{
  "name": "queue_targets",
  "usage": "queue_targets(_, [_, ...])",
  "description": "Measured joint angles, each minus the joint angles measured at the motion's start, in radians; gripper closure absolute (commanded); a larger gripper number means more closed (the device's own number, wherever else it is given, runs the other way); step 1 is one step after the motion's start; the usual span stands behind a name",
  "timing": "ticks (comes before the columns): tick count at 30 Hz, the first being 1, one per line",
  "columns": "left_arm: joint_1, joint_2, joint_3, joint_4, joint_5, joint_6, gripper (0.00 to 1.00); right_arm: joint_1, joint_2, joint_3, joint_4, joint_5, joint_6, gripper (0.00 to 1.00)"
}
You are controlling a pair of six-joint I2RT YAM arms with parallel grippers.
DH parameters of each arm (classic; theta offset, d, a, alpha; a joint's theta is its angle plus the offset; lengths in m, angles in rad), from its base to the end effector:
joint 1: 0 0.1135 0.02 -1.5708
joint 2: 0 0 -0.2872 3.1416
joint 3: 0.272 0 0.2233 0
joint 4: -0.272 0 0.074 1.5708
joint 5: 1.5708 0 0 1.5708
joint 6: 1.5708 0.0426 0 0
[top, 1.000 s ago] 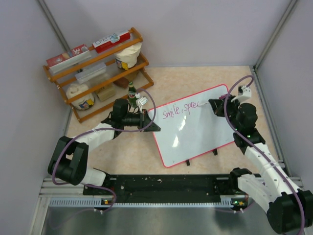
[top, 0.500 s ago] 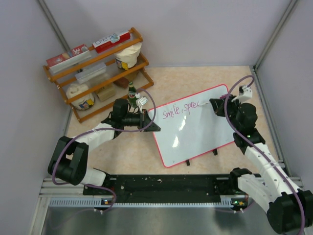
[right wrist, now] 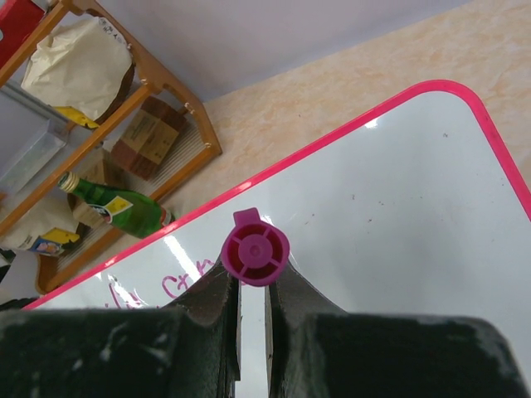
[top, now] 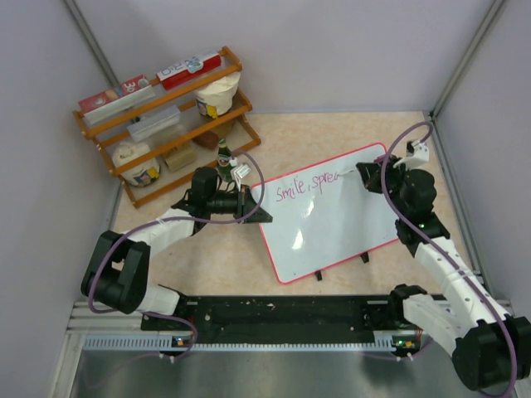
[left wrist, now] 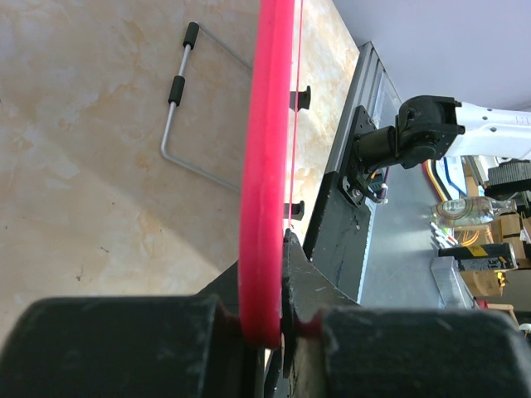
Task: Write a sentence on the whiteboard
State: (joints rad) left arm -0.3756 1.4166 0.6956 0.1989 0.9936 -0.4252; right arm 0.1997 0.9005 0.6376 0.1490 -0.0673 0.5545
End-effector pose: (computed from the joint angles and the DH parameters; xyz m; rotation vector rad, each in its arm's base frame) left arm 0.2300 -0.1291 0.2519 0.5998 2.0934 -1.5059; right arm 0.1765 0.0386 0.3274 0.2530 1.7044 0.6197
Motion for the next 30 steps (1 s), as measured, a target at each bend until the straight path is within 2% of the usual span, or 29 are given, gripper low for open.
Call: queue_targets(30, [0.0, 0.0, 0.0, 0.001, 0.001, 0.0, 1.0, 0.0, 0.008, 0.006, 0.016, 0.014, 0.015, 1.0])
